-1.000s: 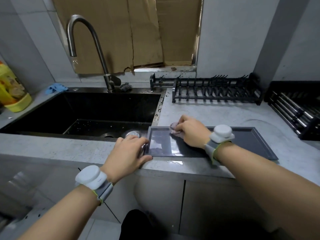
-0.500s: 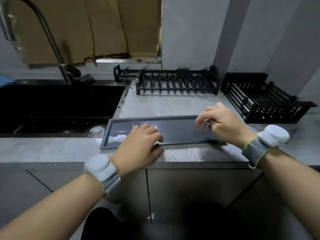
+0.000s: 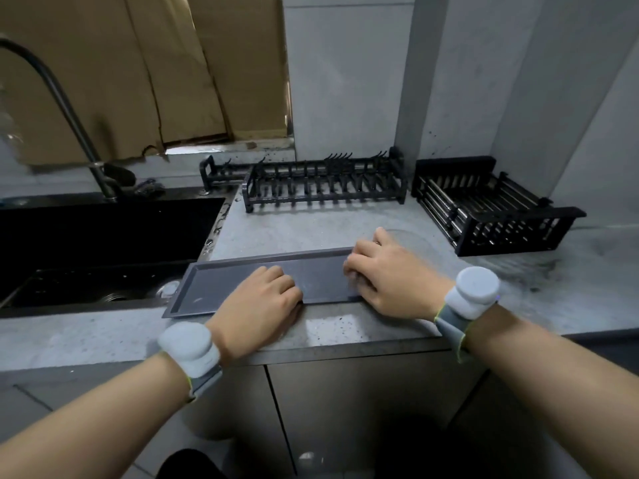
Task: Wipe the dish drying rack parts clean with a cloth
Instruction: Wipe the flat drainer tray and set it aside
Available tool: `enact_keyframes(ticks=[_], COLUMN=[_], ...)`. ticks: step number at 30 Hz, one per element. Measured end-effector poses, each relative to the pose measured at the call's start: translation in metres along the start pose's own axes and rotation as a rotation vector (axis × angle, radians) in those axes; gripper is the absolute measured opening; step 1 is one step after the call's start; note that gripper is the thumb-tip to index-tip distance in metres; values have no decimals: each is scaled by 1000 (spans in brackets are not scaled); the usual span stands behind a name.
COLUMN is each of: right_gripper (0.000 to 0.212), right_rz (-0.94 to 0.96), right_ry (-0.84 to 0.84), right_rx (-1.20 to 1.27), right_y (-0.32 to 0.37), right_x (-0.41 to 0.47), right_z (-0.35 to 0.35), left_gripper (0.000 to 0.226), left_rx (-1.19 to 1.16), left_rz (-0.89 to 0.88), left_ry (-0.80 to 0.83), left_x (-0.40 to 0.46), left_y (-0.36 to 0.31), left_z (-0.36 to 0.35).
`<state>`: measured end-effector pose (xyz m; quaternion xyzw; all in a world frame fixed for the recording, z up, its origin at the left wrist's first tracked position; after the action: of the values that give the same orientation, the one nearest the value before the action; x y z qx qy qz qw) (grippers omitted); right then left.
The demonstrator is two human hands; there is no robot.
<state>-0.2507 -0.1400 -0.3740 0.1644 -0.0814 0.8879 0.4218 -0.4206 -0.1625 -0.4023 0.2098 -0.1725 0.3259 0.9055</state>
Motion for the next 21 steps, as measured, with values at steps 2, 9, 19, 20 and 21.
enact_keyframes(ticks=[2,9,19,20,21], right_gripper=[19,22,41,44,44], right_rz=[-43,-29,-105,-95,-89], right_ry=[-83,45,-59,-94,-119], right_rx=[200,237,29,17,0], right_y=[17,41,-38,-37,-35], right_x=[8,-8,-25,-17,-8], right_z=[0,-44,22,29,36], left_gripper=[24,29,28,26,24], left_rx=[-27,-54,-45,-48,-48], left_rz=[17,16,-20,-16,-10], left_ry=[-19,-18,-66,-78,-89], left_x=[0,-9,-3,0,4], left_y=[0,3,8,11,15], left_z=[1,-6,6,11,17])
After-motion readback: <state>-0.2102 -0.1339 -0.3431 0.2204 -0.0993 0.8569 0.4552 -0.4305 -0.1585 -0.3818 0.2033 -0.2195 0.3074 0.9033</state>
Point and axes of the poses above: each hand's wrist, its own x-axis towards the middle knuckle, its own z-axis out of the back of the hand, y = z × x, the point moved 7 cm from there along x, towards the middle knuckle, and after that the axes turned 1 degree about x, right-handed, at the moved point
